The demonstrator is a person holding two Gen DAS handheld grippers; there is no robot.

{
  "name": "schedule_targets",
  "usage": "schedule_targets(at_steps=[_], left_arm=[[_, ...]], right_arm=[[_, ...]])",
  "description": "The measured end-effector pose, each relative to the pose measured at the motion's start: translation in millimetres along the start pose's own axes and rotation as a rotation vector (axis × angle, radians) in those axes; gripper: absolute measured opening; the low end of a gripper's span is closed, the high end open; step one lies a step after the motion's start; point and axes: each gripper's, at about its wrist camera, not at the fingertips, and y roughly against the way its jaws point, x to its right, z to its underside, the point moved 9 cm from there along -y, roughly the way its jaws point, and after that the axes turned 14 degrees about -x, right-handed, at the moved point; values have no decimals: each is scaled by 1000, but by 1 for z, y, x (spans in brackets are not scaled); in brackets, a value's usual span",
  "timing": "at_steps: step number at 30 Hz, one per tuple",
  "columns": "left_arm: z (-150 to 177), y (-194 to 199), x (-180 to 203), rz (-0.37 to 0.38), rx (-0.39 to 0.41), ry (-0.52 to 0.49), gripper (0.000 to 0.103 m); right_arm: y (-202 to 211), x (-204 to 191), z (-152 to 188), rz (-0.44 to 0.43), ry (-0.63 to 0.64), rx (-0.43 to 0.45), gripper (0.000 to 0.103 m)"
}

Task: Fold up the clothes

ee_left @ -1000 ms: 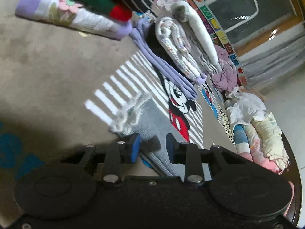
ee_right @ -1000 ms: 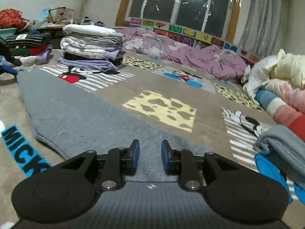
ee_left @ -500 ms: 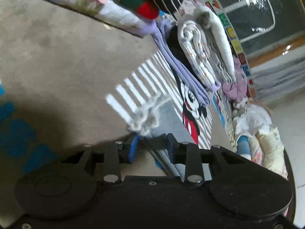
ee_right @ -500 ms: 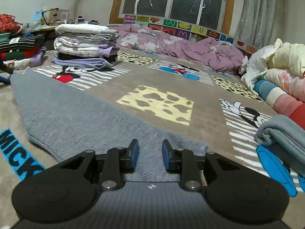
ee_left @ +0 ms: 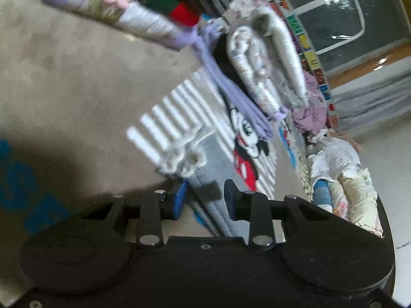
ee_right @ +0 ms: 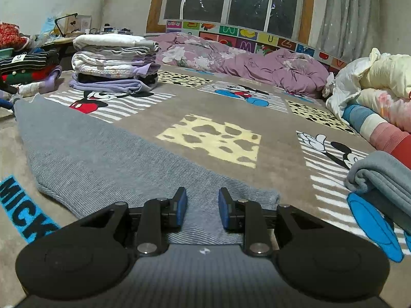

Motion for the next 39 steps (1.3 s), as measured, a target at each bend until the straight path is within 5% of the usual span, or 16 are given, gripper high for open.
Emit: schedule_targets(at_steps=[13,15,19,24,39], left_arm=[[-23,-26,9,-25,14,-45,29],[-24,-30,11,-51,12,-99,29],[-21,-31,19,-82,23,-214,8],[-22,-5,59,-11,193,-441,7],[-25,-33,29,-146,180,-460,7]], right_arm=[[-1,0,0,-4,-3,0,28],[-1,0,0,-8,-7,-1,28],[-2,3,0,-26,-25,-2,28],[-3,8,0,-53,-58,-4,28],[-3,15,1,-79,-105,-1,28]])
